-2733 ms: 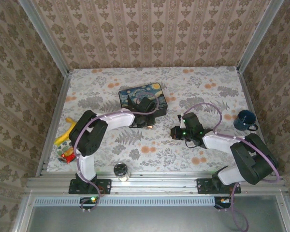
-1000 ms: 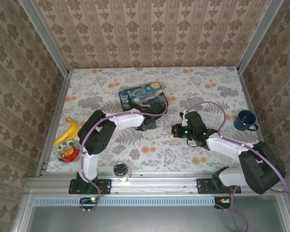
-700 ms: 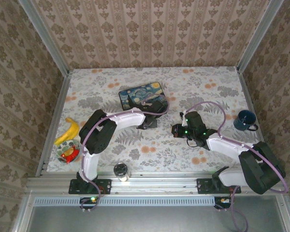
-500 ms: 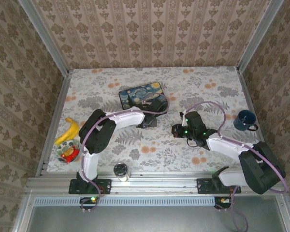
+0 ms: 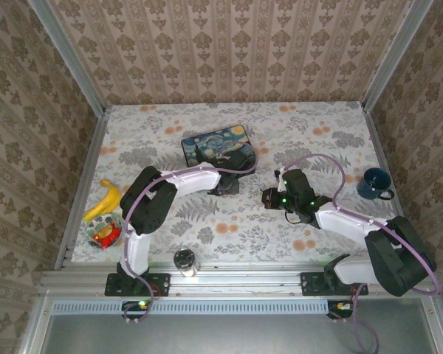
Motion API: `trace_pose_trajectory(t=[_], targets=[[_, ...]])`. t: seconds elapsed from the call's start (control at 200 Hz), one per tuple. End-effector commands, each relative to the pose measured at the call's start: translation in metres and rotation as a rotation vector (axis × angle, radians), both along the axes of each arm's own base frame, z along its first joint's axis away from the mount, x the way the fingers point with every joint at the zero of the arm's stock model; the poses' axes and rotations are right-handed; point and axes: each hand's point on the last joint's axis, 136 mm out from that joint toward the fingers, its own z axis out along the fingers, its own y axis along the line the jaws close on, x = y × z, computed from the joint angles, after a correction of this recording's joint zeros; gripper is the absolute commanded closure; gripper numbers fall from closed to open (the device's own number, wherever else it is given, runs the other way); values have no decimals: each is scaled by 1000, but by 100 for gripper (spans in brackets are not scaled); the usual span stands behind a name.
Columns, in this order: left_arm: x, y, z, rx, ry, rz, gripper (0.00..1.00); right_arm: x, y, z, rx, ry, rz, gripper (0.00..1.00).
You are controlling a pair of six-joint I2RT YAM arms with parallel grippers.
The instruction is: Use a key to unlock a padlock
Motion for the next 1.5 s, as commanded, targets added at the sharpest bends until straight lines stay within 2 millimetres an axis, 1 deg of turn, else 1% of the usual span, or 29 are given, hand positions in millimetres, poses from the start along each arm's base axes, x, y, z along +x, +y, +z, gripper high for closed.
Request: trace_pose_trajectory(t=[0.0,0.255,0.29,0.355,0.57,0.65,0.78,0.82,0.835,0.93,0.95,1.015,1.125,1.18,1.305,1.395,1.495], targets=[[-4,7,-11,27,34,-2,59,5,-3,9,-19,-25,-9,100],[-9,15,-14,62,55,-10,62,5,-3,11,-16,-29,-9,100],[-9,16,-15,66,58,-10,61,5,-3,11,-16,-28,-9,100],[-9,15,-15,66,62,-16,58,6,-3,12,-17,-31,-7,100],[-10,14,-15,73,68,-27,58,7,-4,12,-17,-32,-10,100],[-10,14,-15,74,69,-30,61,6,-4,12,-18,-32,-9,100],[-11,14,-17,73,75,-30,61,7,-4,13,-16,-34,-10,100],[-11,14,-18,69,75,-29,65,7,-4,13,-16,-35,-11,100],[-11,13,-18,68,76,-29,67,7,-4,13,-17,-35,-11,100],[-9,11,-16,60,72,-33,69,6,-5,11,-19,-30,-11,100],[-9,9,-15,57,71,-35,71,6,-5,11,-19,-30,-11,100],[-8,6,-13,42,72,-38,75,5,-5,7,-21,-23,-12,100],[-8,-1,-8,-1,77,-31,77,2,-6,0,-23,-8,-12,100],[-10,-5,-4,-33,83,-23,80,0,-6,-3,-16,-5,-13,100],[-12,-13,2,-103,96,2,82,-6,-6,-16,-1,13,-13,100],[-14,-22,5,-168,113,21,85,-8,-4,-24,12,19,-7,100],[-17,-32,5,-232,140,40,85,-11,-2,-35,20,25,5,100]])
